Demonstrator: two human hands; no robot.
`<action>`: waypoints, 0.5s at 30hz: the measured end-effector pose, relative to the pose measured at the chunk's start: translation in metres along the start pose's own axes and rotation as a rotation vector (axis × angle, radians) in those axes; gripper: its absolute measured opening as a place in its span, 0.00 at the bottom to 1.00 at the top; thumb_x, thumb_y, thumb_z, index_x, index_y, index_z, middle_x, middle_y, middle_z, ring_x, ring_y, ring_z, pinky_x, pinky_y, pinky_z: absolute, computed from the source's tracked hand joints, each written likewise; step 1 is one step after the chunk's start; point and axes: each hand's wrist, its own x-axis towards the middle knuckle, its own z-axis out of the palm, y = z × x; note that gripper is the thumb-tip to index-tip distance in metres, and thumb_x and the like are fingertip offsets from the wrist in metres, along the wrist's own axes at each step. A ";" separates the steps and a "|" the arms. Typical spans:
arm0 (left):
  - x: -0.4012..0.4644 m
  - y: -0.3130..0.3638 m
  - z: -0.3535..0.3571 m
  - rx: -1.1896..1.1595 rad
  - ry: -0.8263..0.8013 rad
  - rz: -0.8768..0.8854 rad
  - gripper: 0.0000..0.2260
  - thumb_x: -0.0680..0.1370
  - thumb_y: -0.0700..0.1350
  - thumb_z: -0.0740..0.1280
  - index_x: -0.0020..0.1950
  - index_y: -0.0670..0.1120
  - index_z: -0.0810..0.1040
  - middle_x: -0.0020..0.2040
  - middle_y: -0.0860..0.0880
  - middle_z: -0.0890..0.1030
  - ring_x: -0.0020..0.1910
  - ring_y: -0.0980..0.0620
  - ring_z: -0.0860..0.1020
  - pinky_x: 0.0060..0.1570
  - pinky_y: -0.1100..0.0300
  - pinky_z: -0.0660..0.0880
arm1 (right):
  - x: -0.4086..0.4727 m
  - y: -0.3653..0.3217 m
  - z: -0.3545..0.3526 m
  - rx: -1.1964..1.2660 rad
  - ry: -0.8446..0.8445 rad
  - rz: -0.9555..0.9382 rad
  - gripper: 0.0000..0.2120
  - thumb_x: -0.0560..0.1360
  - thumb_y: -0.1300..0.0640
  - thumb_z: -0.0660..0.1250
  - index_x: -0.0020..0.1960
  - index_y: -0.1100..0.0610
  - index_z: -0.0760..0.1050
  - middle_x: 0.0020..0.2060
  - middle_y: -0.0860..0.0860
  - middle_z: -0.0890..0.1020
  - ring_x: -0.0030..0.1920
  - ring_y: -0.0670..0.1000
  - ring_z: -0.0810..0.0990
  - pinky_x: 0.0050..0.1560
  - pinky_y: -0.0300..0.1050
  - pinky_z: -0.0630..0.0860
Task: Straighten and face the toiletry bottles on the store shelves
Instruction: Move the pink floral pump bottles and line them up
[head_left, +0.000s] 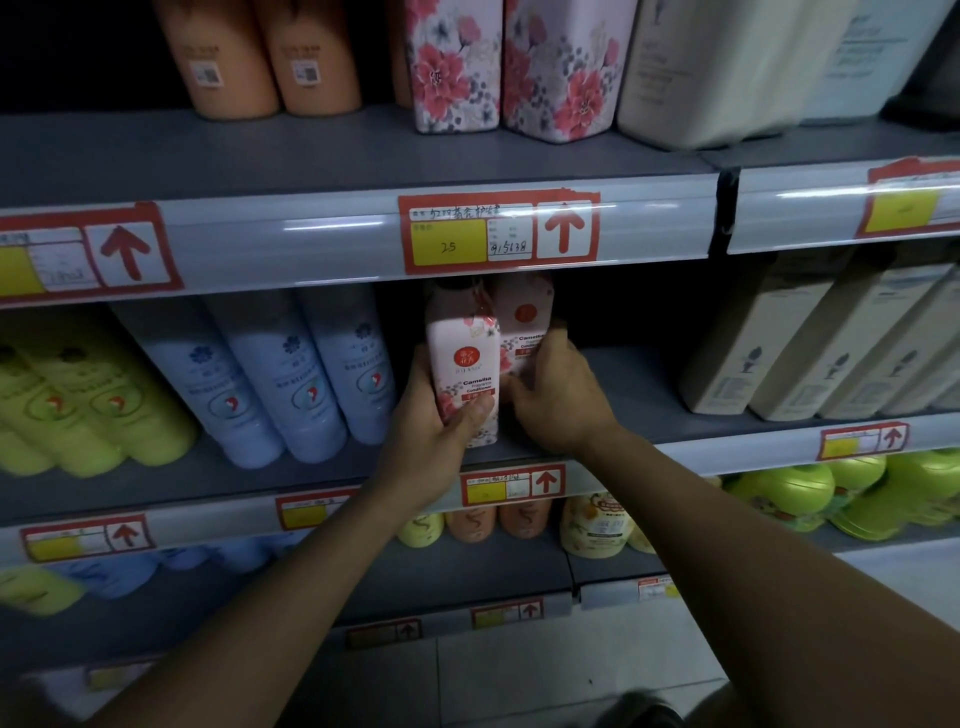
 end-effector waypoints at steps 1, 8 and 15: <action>0.000 0.001 0.000 0.002 -0.007 -0.007 0.28 0.80 0.42 0.72 0.78 0.49 0.66 0.60 0.61 0.79 0.55 0.75 0.77 0.49 0.79 0.72 | 0.000 0.001 0.001 -0.001 0.007 0.001 0.24 0.76 0.53 0.75 0.65 0.55 0.66 0.64 0.56 0.79 0.63 0.60 0.80 0.61 0.61 0.80; 0.001 0.000 -0.007 0.032 -0.047 -0.035 0.29 0.82 0.41 0.70 0.80 0.50 0.63 0.66 0.55 0.79 0.61 0.66 0.77 0.53 0.77 0.72 | 0.000 0.002 0.003 0.017 0.035 0.016 0.23 0.77 0.54 0.74 0.64 0.53 0.65 0.63 0.56 0.80 0.63 0.60 0.81 0.61 0.61 0.80; -0.001 0.006 -0.009 0.068 -0.037 -0.038 0.28 0.81 0.41 0.70 0.79 0.49 0.65 0.66 0.55 0.79 0.64 0.56 0.77 0.50 0.78 0.72 | -0.001 0.000 0.006 0.026 0.038 0.026 0.22 0.78 0.52 0.73 0.64 0.54 0.64 0.62 0.58 0.81 0.62 0.62 0.81 0.60 0.62 0.80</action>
